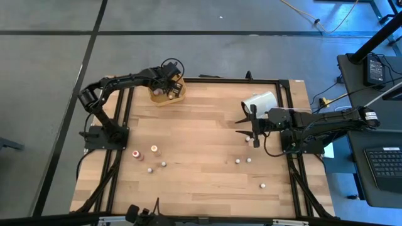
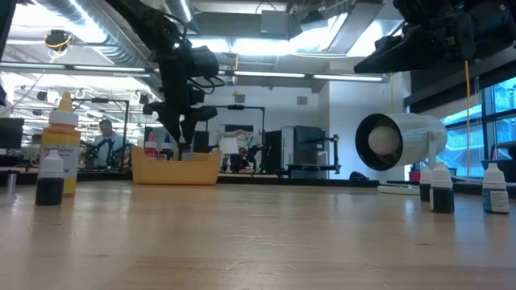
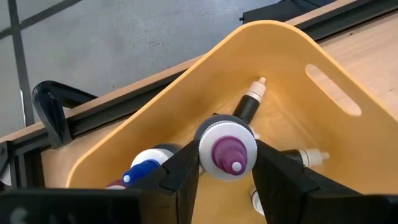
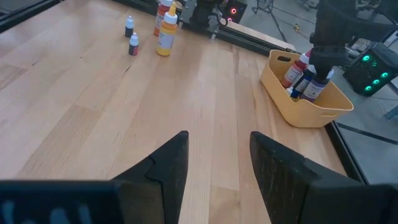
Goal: Pick & Place food coloring
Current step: Put the large purple food coloring bottle into the yellow bin
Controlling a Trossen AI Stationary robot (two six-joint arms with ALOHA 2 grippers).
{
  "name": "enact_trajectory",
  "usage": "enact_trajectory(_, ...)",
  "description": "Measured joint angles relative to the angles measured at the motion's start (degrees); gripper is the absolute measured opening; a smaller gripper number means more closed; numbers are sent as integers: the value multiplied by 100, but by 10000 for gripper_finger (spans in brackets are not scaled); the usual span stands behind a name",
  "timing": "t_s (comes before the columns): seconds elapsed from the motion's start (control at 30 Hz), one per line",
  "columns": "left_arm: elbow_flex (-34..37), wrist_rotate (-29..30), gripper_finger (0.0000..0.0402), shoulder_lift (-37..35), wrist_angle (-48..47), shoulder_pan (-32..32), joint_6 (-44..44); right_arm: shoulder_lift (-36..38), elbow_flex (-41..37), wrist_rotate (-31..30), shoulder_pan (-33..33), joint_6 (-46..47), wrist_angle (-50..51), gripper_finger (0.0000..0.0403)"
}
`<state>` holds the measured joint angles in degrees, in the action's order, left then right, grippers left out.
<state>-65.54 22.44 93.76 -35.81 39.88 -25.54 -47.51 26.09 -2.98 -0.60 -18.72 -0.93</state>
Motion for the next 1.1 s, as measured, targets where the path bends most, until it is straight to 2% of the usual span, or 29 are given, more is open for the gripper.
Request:
enact_trajectory(0.43,0,-1,140,0,-20,0,-135,0,0,0,0,2,2,173)
enact_trajectory(0.8,0,56,192,0,-42,0,-179,0,0,0,0,0,0,173)
enact_trajectory(1.1,2,22,195,-54,-42,-60,477,0,1,0,0,1,2,173)
